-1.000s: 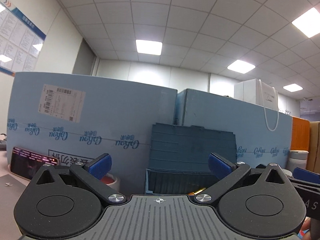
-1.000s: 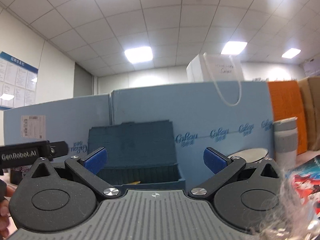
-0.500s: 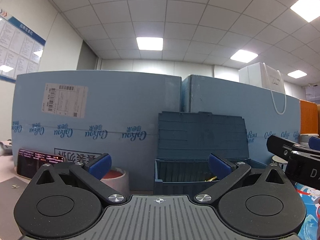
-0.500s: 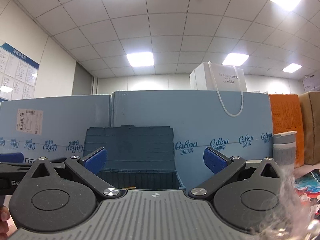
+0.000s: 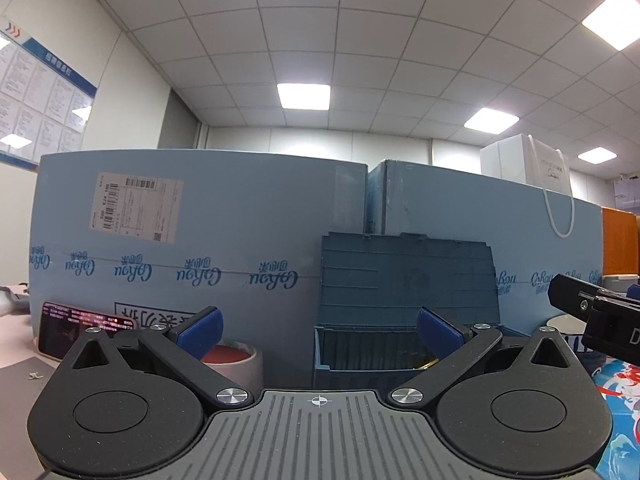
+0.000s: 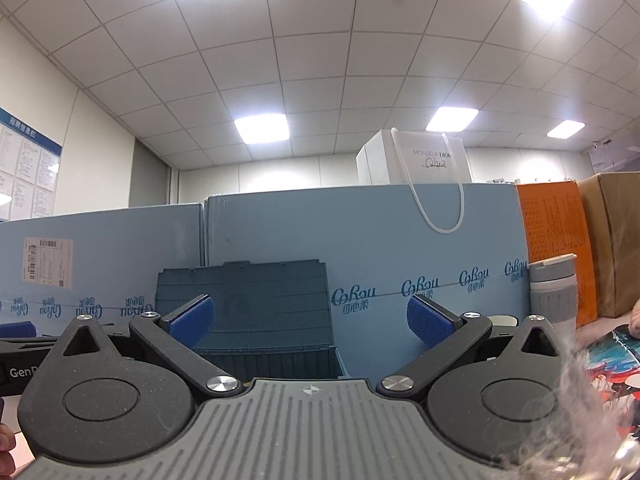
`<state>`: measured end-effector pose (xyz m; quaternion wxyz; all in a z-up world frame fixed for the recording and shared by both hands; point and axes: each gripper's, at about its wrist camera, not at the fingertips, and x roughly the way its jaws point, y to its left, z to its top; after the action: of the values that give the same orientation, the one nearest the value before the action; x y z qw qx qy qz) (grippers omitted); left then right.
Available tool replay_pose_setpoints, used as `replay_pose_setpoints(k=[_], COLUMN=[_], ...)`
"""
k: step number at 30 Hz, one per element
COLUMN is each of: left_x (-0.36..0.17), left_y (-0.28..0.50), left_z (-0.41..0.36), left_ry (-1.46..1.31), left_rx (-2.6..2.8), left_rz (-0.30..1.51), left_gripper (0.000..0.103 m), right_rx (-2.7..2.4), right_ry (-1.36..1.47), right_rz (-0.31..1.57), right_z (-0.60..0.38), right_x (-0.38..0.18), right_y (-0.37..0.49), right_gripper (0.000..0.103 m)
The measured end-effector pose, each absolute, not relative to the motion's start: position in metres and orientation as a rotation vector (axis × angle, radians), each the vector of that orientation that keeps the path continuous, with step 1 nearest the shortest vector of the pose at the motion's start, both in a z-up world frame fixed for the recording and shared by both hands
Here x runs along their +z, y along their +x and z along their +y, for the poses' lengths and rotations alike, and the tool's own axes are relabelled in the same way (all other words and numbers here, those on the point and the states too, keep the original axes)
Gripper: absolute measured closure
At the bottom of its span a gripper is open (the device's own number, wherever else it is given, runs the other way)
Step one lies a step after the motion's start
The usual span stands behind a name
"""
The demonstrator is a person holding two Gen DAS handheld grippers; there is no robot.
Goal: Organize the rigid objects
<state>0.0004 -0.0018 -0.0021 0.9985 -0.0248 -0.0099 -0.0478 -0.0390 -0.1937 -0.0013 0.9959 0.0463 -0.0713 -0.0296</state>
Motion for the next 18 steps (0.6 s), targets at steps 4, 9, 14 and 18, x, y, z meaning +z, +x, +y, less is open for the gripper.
replay_pose_setpoints(k=[4, 9, 14, 18], left_x=[-0.0022, -0.002, -0.0015, -0.0017], left_y=[-0.0004, -0.0014, -0.0026, -0.0036], left_z=[-0.0024, -0.0027, -0.003, -0.0027], left_ry=[-0.044, -0.042, -0.038, -0.037], left_rx=[-0.097, -0.095, -0.096, -0.096], left_rz=[-0.021, -0.024, -0.031, -0.032], left_gripper=[0.0, 0.0, 0.0, 0.0], right_rx=[-0.061, -0.065, -0.068, -0.068], right_ry=[0.093, 0.093, 0.094, 0.097], right_rz=[-0.134, -0.122, -0.119, -0.107], right_z=[-0.1933, -0.193, -0.1937, -0.1942], right_x=[-0.0011, -0.0016, -0.0013, -0.0017], right_y=[-0.0377, -0.0367, -0.0365, -0.0355], right_gripper=[0.0, 0.0, 0.0, 0.0])
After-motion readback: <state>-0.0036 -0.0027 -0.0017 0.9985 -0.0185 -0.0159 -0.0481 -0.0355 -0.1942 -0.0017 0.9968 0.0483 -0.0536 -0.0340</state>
